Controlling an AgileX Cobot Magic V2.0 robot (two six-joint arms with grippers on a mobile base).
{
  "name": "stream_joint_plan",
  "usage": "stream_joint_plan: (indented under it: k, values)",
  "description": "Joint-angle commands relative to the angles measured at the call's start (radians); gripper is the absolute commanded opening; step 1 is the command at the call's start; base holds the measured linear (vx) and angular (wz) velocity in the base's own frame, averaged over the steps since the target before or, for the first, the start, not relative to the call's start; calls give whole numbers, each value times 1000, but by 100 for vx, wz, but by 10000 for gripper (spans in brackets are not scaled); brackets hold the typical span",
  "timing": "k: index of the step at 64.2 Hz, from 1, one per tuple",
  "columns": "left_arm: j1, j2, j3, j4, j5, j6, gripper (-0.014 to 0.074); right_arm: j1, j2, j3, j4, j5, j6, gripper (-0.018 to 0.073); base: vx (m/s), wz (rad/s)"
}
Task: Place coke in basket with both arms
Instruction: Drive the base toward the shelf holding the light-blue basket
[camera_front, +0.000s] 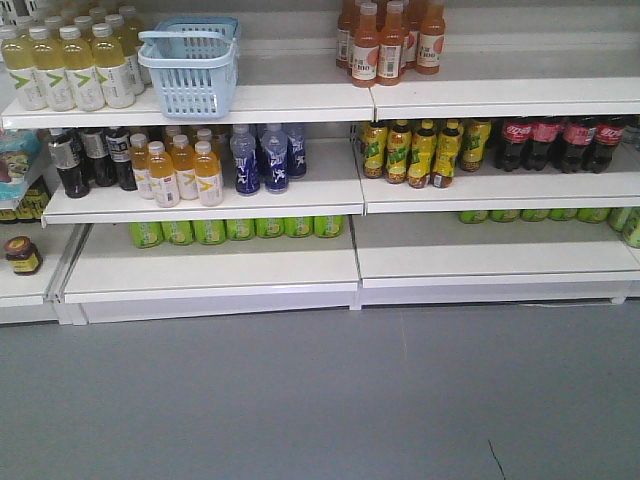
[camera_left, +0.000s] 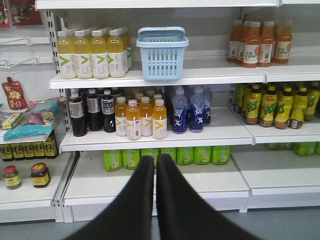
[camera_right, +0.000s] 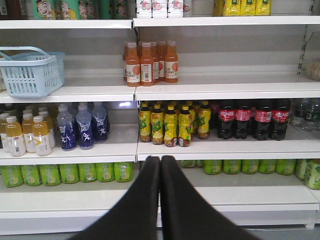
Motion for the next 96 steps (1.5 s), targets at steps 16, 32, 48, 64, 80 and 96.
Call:
stream_joint_plan:
  k: [16,32,48,64,80,96]
  values:
    - [-1,12,-34,-8,-83,-2,-6,-5,-6,8,-4,-78,-5,-10,10,-6]
    - [-1,12,-34,-8,-83,-2,-6,-5,-6,8,-4,-78,-5,-10,12,-1]
    - [-1,12,-34,-8,-83,-2,-6,-5,-6,8,-4,-78,-5,-10,13,4]
    - [-1,12,-34,-8,-83,-2,-6,-5,-6,8,-4,-78,-5,-10,13,3]
    - [-1,12,-34,-8,-83,-2,-6,-5,-6,8,-4,-78,-5,-10,10,6]
    - [-1,12,-34,-8,-83,-2,-6,-5,-6,8,-4,-78,-5,-10,10,8]
